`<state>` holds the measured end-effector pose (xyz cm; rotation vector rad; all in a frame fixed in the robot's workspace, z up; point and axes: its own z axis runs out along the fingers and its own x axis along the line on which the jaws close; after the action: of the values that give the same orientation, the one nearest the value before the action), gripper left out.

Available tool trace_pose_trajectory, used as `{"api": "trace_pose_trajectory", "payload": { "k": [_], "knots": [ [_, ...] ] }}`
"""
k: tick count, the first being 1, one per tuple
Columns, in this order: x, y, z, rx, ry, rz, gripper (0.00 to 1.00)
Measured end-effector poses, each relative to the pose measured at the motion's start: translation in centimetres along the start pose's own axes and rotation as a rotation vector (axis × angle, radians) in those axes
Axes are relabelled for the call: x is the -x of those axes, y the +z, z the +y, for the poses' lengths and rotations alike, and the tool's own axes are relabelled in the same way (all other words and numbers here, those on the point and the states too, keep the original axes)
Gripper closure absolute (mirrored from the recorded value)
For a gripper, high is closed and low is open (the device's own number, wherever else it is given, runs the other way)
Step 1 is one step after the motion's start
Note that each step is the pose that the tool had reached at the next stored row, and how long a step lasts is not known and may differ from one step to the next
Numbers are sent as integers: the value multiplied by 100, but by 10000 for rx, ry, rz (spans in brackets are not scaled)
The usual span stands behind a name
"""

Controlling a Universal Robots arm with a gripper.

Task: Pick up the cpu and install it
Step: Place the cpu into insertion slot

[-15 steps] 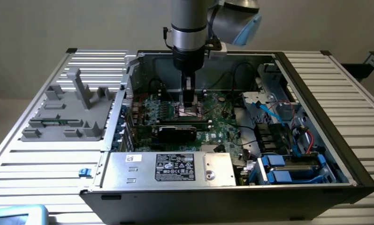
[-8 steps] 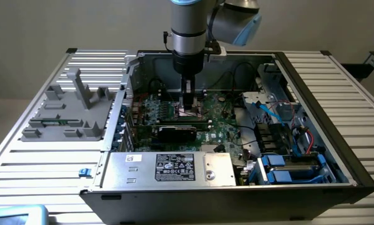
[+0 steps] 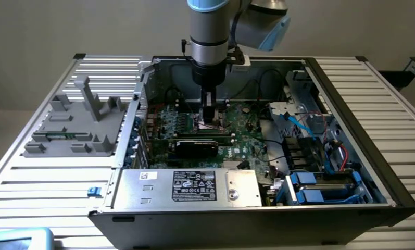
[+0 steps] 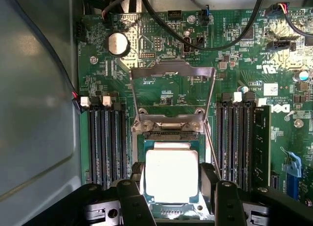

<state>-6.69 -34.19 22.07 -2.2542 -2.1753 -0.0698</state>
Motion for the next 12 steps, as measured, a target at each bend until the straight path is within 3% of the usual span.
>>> {"api": "trace_pose_trajectory", "payload": {
  "k": [8, 12],
  "knots": [
    [3, 60, -2, -3, 1, 71, 45],
    [3, 64, -2, -4, 1, 71, 45]
  ]
}}
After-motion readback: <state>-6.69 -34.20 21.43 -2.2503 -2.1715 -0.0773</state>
